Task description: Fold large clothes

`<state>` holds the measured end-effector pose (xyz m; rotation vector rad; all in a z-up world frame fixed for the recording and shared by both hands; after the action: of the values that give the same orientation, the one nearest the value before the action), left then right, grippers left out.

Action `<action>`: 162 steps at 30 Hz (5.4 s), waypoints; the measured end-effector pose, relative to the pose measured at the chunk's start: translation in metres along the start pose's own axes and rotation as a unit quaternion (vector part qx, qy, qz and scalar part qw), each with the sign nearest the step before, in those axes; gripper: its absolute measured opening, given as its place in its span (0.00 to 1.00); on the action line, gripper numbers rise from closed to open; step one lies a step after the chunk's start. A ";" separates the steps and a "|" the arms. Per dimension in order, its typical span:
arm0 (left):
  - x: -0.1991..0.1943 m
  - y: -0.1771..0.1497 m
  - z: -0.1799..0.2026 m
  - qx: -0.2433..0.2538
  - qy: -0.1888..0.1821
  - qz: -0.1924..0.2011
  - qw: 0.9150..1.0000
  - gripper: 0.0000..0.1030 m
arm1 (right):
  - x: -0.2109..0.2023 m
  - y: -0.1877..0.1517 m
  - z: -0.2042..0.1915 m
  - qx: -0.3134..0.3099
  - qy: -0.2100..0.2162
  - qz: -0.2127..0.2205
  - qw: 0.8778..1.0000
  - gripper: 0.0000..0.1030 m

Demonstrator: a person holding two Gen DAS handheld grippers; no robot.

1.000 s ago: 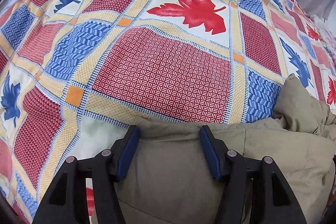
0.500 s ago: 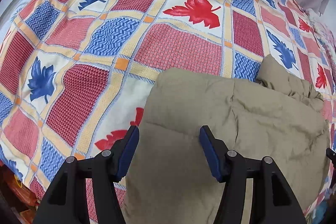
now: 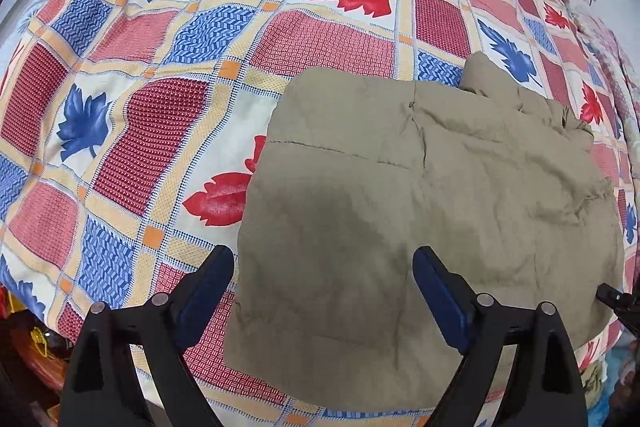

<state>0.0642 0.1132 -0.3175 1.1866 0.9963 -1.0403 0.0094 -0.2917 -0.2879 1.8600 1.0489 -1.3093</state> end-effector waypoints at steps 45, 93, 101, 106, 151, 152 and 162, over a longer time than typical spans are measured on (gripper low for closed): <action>0.048 0.003 -0.024 0.013 -0.271 -0.114 0.956 1.00 | 0.051 -0.092 -0.096 -0.056 0.074 -0.109 0.990 0.87; -0.119 -0.014 0.285 0.156 -0.363 -0.114 0.911 0.25 | 0.109 0.005 -0.075 -0.059 0.142 -0.015 0.988 0.04; -0.112 -0.020 0.342 0.189 -0.312 -0.122 0.923 0.38 | 0.090 0.010 -0.053 0.001 0.198 -0.031 0.980 0.02; -0.103 -0.041 0.368 0.221 -0.339 -0.154 0.902 0.71 | 0.038 0.013 -0.009 0.035 0.209 0.004 0.977 0.06; -0.006 0.064 0.379 0.200 -0.217 0.059 0.954 0.71 | -0.083 -0.003 0.060 -0.038 0.060 0.106 0.992 0.12; -0.004 0.061 0.389 0.204 -0.224 0.057 0.951 0.71 | -0.082 -0.004 0.068 -0.030 0.052 0.104 0.993 0.12; 0.030 0.032 0.458 0.244 -0.213 0.033 0.945 0.71 | -0.028 -0.025 0.147 0.076 0.051 0.073 0.993 0.14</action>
<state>0.1268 -0.3418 -0.2887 1.2994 0.3621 -1.4646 -0.0835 -0.4094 -0.3082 2.0951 0.8642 -1.2497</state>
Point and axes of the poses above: each gripper's, at about its wrist camera, not at the fingertips, and x roughly the way its jaws point, z to its right, y to its top, the point moved 10 cm from there along x, roughly the way its jaws point, and after that the axes turned 2 degrees about -x, right-handed, at the moved point
